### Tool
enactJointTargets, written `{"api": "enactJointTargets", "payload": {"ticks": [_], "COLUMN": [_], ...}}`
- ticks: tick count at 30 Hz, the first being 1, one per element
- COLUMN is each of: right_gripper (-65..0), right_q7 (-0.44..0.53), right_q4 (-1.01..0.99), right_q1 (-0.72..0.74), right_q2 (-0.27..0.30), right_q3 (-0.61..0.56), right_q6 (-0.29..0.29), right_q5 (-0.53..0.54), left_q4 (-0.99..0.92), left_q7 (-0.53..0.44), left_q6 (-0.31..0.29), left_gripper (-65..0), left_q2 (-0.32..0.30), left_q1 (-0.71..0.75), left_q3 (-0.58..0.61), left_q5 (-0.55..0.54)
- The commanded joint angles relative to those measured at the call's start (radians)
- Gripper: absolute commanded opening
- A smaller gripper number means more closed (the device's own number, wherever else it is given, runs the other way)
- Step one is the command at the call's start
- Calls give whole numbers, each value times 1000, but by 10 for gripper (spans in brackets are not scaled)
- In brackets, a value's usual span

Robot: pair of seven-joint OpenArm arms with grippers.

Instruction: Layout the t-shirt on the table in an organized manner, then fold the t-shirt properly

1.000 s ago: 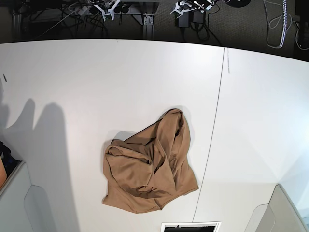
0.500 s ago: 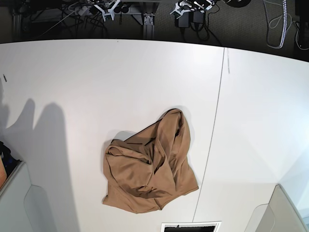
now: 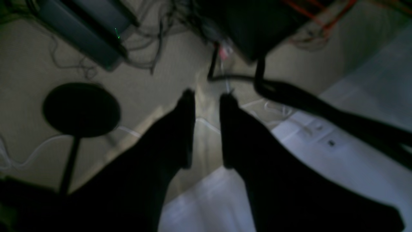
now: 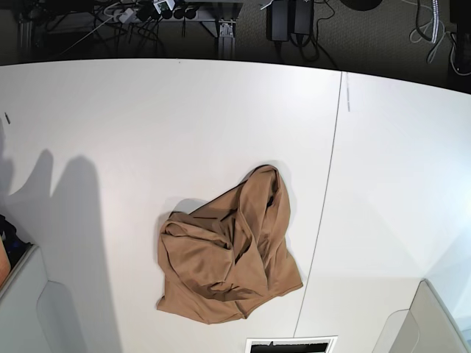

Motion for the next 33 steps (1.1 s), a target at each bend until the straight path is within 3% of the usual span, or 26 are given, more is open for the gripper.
{"api": "enactJointTargets", "payload": {"ticks": [1, 7, 15, 20, 24, 30, 33], "right_gripper": [-531, -531, -531, -531, -531, -531, -531], "right_q7": [13, -11, -17, -26, -51, -50, -77], "right_q4": [53, 373, 865, 1138, 1291, 1387, 1378], "right_q1": [-38, -225, -472, -554, -545, -388, -255], "right_q2": [16, 100, 220, 283, 303, 303, 300], "right_q3": [-3, -5, -3, -3, -2, -2, -2], "right_q6": [35, 151, 158, 158, 155, 151, 97], "right_q5": [7, 159, 227, 228, 228, 228, 228], "left_q4": [68, 430, 893, 1175, 1367, 1484, 1481], "left_q7": [-3, 14, 19, 100, 144, 126, 118], "left_q6": [-8, -8, -8, -8, -8, -8, -8], "left_gripper": [-484, -484, -484, -482, -479, -283, -274], "left_q2": [-18, -100, -181, -209, -233, -322, -358], "left_q1": [36, 205, 425, 531, 575, 536, 480], "left_q3": [-1, -111, -376, -500, -573, -615, -615], "left_q5": [-6, -12, -12, -47, -113, -152, -196]}}
